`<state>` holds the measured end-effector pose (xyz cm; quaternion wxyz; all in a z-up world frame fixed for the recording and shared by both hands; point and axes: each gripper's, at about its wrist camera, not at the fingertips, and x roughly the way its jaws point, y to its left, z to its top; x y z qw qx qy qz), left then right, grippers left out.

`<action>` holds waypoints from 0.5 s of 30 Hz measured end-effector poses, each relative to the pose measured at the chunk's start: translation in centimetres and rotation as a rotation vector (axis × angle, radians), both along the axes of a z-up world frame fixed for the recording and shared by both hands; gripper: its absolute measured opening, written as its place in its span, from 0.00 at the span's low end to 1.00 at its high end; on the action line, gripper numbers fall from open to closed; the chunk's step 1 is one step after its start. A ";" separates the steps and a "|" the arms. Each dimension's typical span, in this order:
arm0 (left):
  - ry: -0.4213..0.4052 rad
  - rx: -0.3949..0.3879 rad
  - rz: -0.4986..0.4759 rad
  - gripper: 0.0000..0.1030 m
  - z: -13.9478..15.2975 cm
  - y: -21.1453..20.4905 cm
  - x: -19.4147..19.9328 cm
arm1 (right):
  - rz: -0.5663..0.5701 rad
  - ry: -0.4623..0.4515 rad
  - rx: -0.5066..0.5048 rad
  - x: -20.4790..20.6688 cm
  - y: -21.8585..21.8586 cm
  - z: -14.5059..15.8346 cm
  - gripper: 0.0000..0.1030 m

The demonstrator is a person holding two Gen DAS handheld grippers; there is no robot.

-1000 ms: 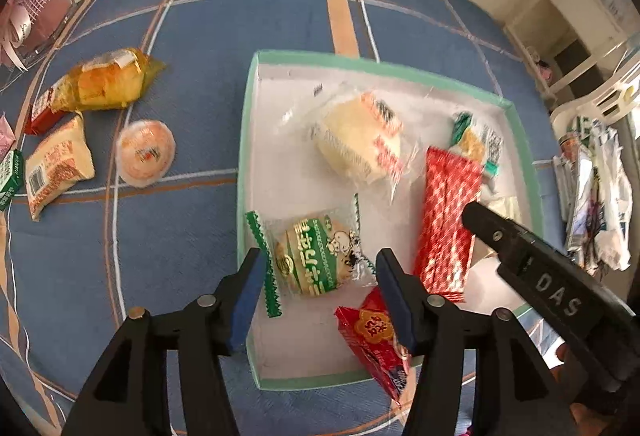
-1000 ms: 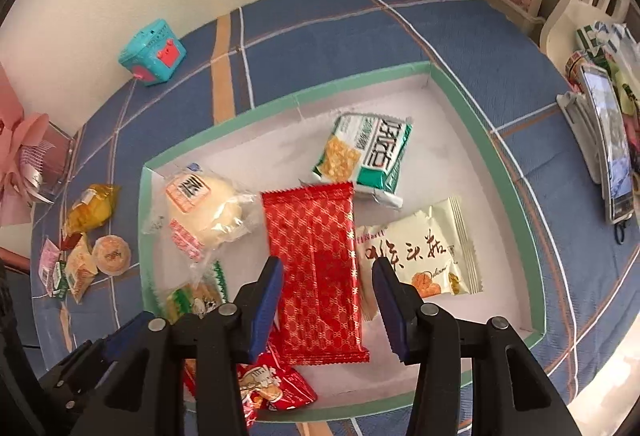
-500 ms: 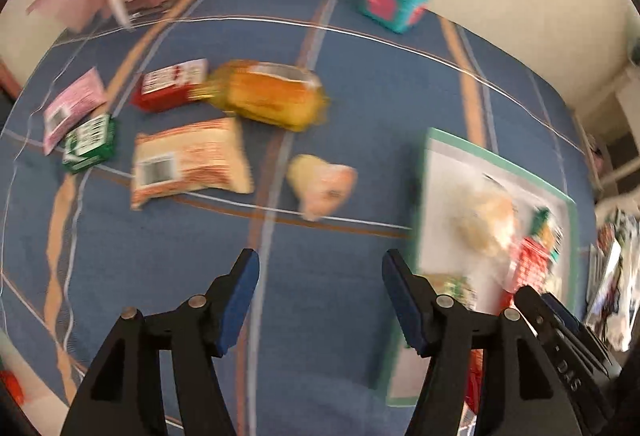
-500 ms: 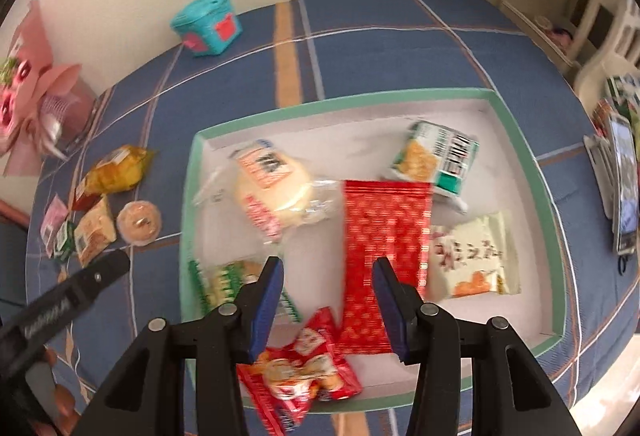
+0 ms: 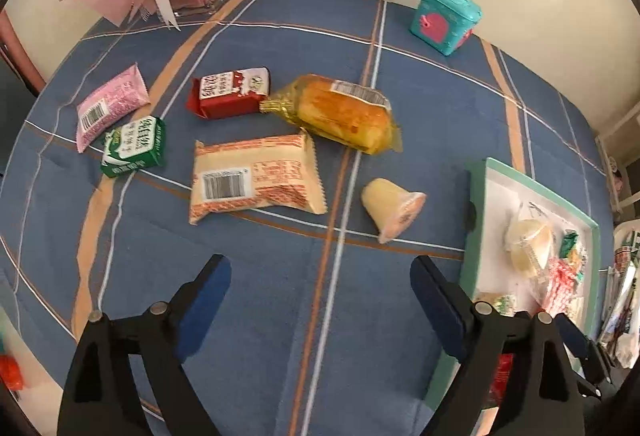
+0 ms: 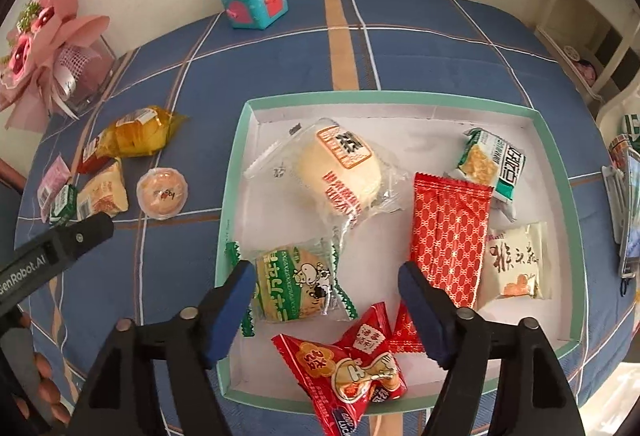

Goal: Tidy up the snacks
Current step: 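Withdraw both open grippers from the tray toward the remaining snacks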

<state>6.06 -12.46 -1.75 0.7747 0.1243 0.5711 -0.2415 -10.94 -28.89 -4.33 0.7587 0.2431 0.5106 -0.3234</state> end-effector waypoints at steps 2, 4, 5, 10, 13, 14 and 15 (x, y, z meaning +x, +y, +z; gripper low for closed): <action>-0.012 0.009 0.008 0.94 -0.2 0.2 0.3 | 0.001 -0.006 -0.007 0.1 0.1 0.0 0.87; -0.019 0.012 0.019 0.94 -0.3 0.6 0.7 | -0.001 -0.015 -0.010 0.2 0.2 0.0 0.91; -0.021 0.010 0.026 0.95 -0.4 0.8 0.9 | -0.001 -0.019 -0.009 0.3 0.2 -0.1 0.96; -0.029 -0.015 0.054 0.96 -0.5 1.9 1.9 | 0.015 -0.050 -0.021 1.0 0.7 -0.1 1.00; -0.046 -0.051 0.064 0.96 -0.3 2.6 2.8 | 0.024 -0.106 -0.038 1.4 1.1 0.5 1.00; -0.057 -0.061 0.072 0.96 -0.1 2.9 3.1 | 0.027 -0.126 -0.050 1.7 1.2 0.8 1.00; -0.066 -0.070 0.080 0.96 0.1 3.2 3.4 | 0.033 -0.146 -0.063 2.0 1.4 1.1 1.00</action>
